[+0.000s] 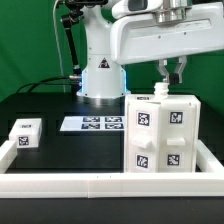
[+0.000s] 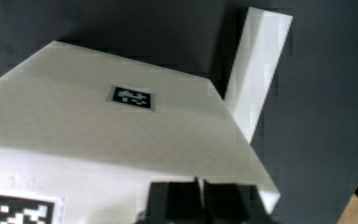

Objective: Assemble cabinet

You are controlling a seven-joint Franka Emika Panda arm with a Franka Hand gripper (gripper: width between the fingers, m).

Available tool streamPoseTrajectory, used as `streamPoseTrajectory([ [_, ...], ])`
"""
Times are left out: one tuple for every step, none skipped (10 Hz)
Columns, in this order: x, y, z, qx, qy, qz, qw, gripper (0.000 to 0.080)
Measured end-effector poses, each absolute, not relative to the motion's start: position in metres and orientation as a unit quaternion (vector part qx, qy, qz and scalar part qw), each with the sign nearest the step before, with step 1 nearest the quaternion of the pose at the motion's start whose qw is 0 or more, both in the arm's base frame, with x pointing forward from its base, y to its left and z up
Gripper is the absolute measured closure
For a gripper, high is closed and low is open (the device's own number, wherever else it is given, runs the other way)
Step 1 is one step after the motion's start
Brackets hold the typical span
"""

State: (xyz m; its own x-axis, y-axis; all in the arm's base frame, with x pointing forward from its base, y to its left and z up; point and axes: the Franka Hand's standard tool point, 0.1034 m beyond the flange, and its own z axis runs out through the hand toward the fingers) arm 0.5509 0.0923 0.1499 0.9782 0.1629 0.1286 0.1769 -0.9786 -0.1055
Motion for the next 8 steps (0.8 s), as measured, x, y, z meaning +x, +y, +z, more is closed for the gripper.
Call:
streamPoseTrajectory([
  [0.551, 0.092, 0.150, -0.993, -0.086, -0.060, 0.058, 0.0672],
  [0.551, 0.092, 0.150, -0.993, -0.086, -0.060, 0.058, 0.0490],
  [0.551, 0.092, 0.150, -0.993, -0.086, -0.060, 0.058, 0.0353],
  [0.551, 0.092, 0.150, -0.993, -0.086, -0.060, 0.058, 0.0353],
  [0.550, 0.092, 0.149, -0.993, -0.086, -0.059, 0.058, 0.0171],
  [0.537, 0.086, 0.146, -0.994, -0.084, -0.051, 0.056, 0.0059],
  [0.523, 0.077, 0.145, -0.995, -0.079, -0.037, 0.054, 0.0059],
  [0.512, 0.061, 0.145, -0.995, -0.078, -0.026, 0.052, 0.0012],
])
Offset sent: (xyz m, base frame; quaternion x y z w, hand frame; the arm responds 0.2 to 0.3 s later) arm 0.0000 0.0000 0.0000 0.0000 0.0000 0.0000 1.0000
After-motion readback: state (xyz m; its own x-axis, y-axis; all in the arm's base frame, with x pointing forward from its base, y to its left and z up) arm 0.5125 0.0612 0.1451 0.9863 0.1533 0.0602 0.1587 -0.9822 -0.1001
